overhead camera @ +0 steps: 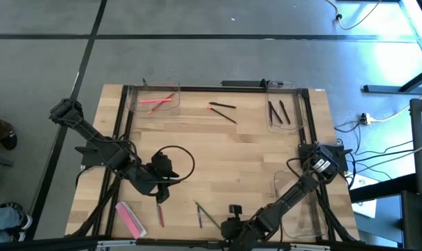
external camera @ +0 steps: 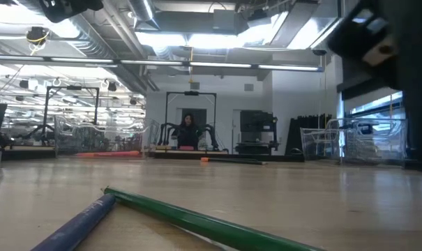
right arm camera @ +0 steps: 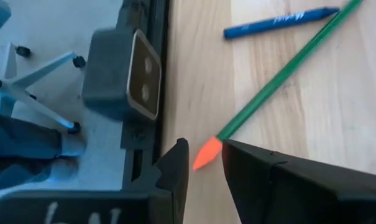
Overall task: Sort crayons/erasers/pens/pencils in bins
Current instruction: Put the green pencil into the top left transparent bin
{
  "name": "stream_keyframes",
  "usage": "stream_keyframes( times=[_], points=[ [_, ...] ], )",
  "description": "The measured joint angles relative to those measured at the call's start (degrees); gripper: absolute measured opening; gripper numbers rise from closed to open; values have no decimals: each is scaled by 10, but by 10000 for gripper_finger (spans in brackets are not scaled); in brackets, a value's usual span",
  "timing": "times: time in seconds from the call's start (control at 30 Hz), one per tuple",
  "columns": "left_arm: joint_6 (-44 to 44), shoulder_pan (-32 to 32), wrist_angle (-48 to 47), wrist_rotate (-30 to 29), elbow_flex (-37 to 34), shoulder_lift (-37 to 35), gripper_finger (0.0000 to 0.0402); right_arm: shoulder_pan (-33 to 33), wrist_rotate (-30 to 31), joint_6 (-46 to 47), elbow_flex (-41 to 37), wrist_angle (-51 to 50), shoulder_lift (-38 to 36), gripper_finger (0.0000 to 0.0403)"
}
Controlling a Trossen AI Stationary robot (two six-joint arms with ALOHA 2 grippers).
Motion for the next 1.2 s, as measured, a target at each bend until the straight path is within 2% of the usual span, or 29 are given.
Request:
stream_keyframes(
  times=[0.7, 0.93, 1.2],
  points=[
    [0, 0, -2, 0, 0, 0, 98, 3, 11, 2, 1, -5, 36, 100],
    [-1, 0, -2, 0, 0, 0, 98, -6, 24, 44, 2, -31, 35, 100],
    [-1, 0, -2, 0, 0, 0, 98, -12, 18, 1, 1, -19, 35, 100]
  ],
)
